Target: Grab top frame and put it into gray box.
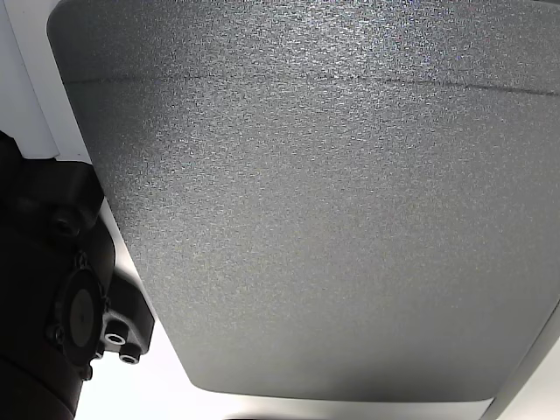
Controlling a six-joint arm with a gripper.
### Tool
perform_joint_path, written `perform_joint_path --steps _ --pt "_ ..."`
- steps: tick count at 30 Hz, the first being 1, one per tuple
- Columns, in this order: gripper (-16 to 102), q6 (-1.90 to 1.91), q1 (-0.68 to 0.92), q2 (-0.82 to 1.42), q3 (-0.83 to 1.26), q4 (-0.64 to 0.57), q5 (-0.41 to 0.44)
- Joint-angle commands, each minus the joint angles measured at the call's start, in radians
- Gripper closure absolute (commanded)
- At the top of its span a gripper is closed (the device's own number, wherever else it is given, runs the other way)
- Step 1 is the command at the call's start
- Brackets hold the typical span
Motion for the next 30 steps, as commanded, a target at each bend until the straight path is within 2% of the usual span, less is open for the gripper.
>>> perform_joint_path --steps 1,30 --pt "99 -0.002 -0.015 0.020 -0.015 0.012 0.003" --pt "99 0.017 -0.017 0.005 -0.012 0.012 -0.008"
